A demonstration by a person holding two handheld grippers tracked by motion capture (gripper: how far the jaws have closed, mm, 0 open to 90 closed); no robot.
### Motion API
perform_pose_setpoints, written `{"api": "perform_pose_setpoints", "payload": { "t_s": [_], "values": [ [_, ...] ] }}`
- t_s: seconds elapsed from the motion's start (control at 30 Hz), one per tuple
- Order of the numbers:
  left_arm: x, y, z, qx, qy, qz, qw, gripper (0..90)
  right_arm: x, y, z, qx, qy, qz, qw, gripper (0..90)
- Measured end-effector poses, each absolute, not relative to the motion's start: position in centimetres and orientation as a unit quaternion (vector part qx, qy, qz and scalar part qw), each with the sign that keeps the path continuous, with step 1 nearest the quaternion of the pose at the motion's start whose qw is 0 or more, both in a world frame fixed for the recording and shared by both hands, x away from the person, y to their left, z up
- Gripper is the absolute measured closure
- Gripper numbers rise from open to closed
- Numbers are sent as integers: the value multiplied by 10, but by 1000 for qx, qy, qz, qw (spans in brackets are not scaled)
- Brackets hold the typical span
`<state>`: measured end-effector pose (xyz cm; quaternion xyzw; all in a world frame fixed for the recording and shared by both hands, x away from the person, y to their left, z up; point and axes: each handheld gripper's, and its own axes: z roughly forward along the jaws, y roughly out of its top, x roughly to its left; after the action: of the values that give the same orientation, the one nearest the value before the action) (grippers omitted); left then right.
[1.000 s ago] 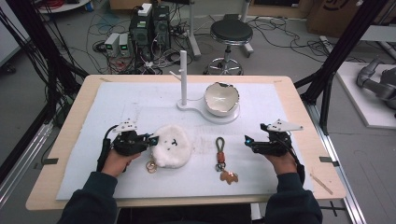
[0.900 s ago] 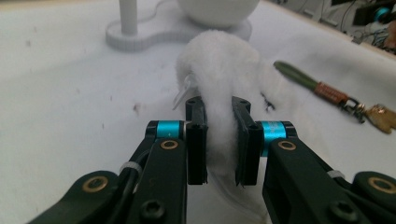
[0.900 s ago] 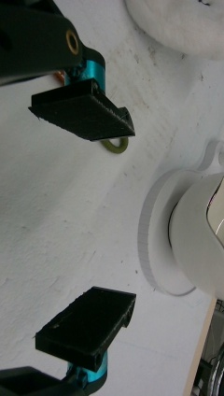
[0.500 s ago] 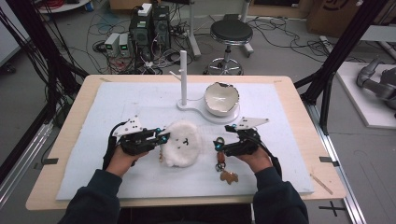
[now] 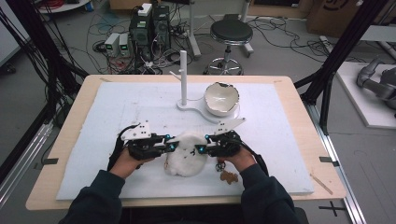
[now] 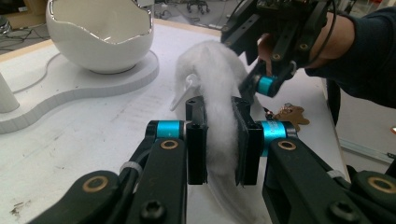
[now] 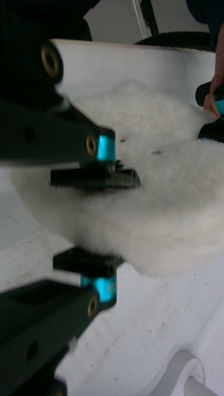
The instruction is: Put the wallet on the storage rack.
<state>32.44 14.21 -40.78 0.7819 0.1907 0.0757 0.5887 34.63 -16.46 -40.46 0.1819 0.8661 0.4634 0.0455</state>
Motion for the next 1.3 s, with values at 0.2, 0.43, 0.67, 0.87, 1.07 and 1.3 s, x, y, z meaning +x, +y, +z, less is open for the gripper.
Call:
{"api": "perform_pose_setpoints", "payload": {
  "t_s": [0.2,0.43,0.67,0.87,1.07,1.3],
  "values": [
    [331,144,-419,773,267,64,573,453,344,-170,-399,178,857,480,65,769],
    [335,132,-438,803,289,40,519,402,345,-182,-394,214,827,511,95,772],
    [332,123,-442,816,277,69,502,705,344,-181,-395,208,828,513,90,768],
    [332,136,-431,797,279,117,523,747,346,-186,-399,202,837,503,74,741],
    [329,142,-425,793,259,144,532,751,347,-184,-403,191,847,496,23,553],
    [324,135,-423,802,215,139,540,760,349,-189,-400,224,829,509,65,404]
  ]
}}
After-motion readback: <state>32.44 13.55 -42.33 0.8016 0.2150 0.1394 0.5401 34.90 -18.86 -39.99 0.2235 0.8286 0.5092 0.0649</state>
